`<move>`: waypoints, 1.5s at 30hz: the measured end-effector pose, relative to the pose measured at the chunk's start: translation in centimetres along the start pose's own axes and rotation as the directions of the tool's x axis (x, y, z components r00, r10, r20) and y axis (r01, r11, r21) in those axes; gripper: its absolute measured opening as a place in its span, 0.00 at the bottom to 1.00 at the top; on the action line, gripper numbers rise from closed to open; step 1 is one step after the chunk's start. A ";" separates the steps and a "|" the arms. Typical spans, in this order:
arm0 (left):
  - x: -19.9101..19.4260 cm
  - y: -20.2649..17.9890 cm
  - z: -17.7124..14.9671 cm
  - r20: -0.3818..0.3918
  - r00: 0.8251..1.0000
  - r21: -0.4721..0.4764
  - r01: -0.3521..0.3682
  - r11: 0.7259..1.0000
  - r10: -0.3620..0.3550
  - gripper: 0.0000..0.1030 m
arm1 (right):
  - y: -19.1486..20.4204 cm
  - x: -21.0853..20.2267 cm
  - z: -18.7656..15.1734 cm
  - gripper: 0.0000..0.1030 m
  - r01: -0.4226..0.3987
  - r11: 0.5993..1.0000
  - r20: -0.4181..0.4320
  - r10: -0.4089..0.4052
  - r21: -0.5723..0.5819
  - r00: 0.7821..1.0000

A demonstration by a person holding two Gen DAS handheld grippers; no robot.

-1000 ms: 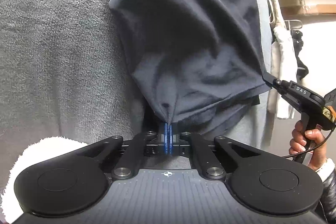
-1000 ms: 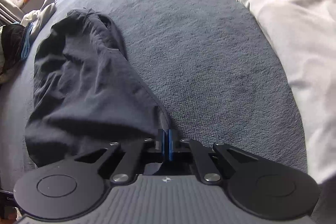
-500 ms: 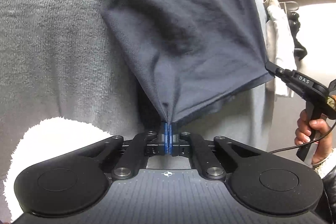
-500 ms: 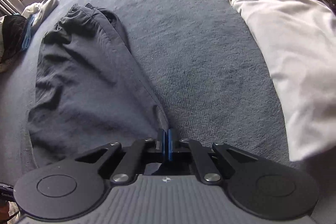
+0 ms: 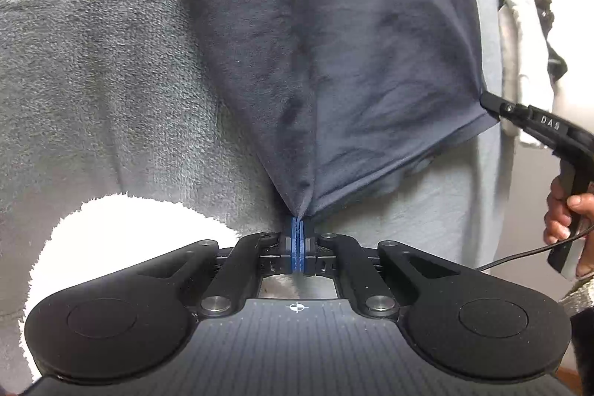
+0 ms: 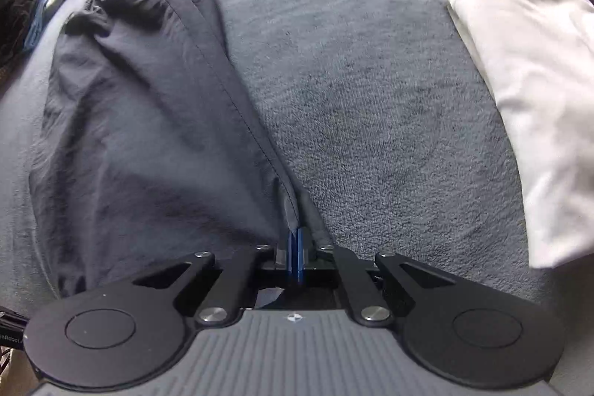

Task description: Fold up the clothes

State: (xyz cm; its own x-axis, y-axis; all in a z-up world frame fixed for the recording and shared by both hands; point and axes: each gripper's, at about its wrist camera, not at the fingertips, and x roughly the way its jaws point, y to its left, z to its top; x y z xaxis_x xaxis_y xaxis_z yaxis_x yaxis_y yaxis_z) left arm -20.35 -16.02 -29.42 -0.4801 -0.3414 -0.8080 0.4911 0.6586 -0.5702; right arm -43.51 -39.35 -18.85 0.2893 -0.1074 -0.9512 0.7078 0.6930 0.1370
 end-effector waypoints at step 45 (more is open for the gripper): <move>-3.6 1.9 5.4 0.170 0.985 -0.048 0.048 0.998 -0.039 0.27 | 17.6 7.4 24.0 0.42 -0.071 0.944 0.246 0.156 -0.323 0.957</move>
State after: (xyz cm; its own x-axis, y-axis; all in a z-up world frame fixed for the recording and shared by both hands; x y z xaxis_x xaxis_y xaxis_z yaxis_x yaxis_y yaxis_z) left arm -13.76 -17.13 -28.42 -0.3689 -0.4760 -0.7983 0.4322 0.6726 -0.6007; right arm -13.47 -45.08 -16.80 0.5455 -0.1701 -0.8207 0.4393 0.8920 0.1071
